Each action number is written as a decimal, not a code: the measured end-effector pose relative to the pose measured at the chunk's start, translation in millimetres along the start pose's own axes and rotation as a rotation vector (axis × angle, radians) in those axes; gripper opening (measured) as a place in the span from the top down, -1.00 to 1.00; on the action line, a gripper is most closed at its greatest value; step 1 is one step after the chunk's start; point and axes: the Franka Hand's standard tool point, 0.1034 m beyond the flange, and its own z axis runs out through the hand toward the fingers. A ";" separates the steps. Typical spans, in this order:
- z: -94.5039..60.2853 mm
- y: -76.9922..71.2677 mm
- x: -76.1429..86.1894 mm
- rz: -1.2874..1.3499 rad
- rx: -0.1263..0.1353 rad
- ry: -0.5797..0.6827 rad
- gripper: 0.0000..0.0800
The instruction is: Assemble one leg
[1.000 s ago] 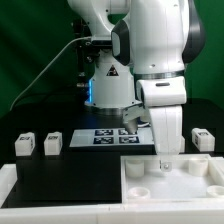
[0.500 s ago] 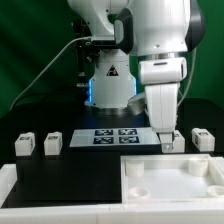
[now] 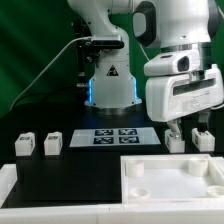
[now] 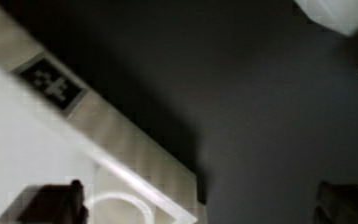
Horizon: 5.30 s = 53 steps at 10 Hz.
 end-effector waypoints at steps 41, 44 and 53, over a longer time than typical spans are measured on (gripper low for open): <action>37.7 -81.4 -41.5 0.494 0.137 -0.943 0.27; 11.5 -57.8 -14.7 0.485 0.130 -0.848 0.27; -117.5 45.2 91.6 0.502 -0.060 0.071 0.27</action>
Offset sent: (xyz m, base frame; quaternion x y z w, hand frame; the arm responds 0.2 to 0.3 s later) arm 0.0000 0.0000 0.0000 0.0000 0.0000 0.0000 1.0000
